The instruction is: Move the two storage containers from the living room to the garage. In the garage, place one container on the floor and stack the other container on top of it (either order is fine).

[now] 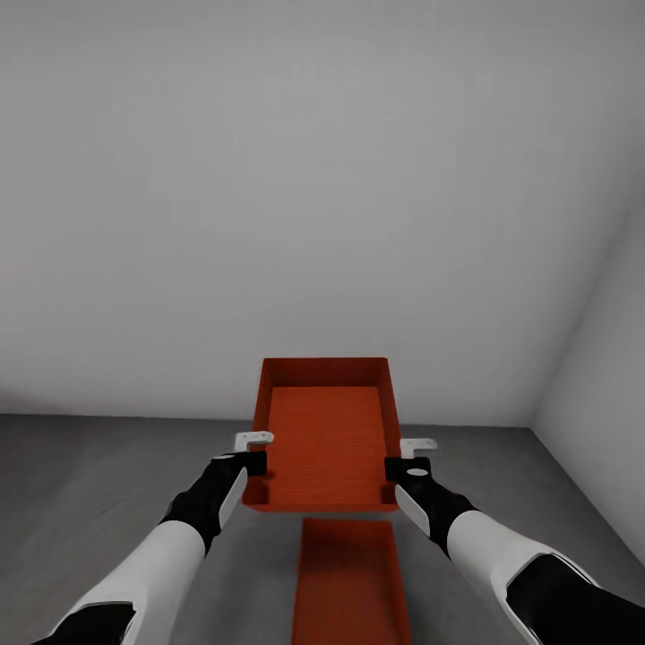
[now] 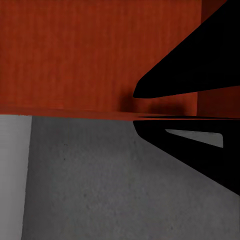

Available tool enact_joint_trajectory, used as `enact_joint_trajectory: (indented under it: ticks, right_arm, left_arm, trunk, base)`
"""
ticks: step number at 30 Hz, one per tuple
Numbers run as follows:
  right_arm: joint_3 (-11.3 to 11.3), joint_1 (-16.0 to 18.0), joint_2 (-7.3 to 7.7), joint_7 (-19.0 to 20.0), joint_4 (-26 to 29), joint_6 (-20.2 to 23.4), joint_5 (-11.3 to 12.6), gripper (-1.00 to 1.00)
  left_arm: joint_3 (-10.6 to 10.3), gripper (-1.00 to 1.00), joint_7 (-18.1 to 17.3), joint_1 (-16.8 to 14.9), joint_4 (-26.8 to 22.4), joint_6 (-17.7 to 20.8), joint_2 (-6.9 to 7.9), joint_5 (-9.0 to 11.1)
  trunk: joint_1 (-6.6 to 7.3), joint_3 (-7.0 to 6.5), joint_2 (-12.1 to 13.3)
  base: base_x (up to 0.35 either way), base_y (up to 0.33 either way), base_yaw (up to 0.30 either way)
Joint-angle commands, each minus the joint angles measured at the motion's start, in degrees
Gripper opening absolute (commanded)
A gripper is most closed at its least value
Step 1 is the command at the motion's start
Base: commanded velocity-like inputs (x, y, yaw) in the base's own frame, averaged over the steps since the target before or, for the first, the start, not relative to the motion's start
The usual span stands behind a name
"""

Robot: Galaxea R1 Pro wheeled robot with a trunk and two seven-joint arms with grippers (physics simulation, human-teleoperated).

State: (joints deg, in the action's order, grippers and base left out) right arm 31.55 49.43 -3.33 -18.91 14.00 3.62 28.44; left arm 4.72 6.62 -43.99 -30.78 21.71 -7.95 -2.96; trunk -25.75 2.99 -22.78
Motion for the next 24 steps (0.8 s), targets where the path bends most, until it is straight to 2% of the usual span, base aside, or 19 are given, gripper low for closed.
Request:
enact_joint_trajectory:
  ticks: [1,12,24]
  right_arm:
    - [0.3,0.0,-0.01,-0.6,0.0,0.3,-0.3,-1.0]
    - [0.3,0.0,-0.01,-0.6,0.0,0.3,-0.3,-1.0]
    - [0.3,0.0,-0.01,-0.7,0.0,0.3,-0.3,-1.0]
  left_arm:
    - [0.6,-1.0,0.2,0.0,-0.1,0.3,-1.19,-0.3]
    - [0.6,-1.0,0.2,0.0,-0.2,0.3,-1.19,-0.3]
    - [0.6,-1.0,0.2,0.0,-0.2,0.4,-1.19,-0.3]
  trunk:
    - [-0.04,0.13,-0.1]
    - [-0.04,0.13,-0.1]
    - [-0.04,0.13,-0.1]
  base:
    - [0.0,0.0,-0.252]
    - [0.0,0.0,-0.247]
    - [0.0,0.0,-0.03]
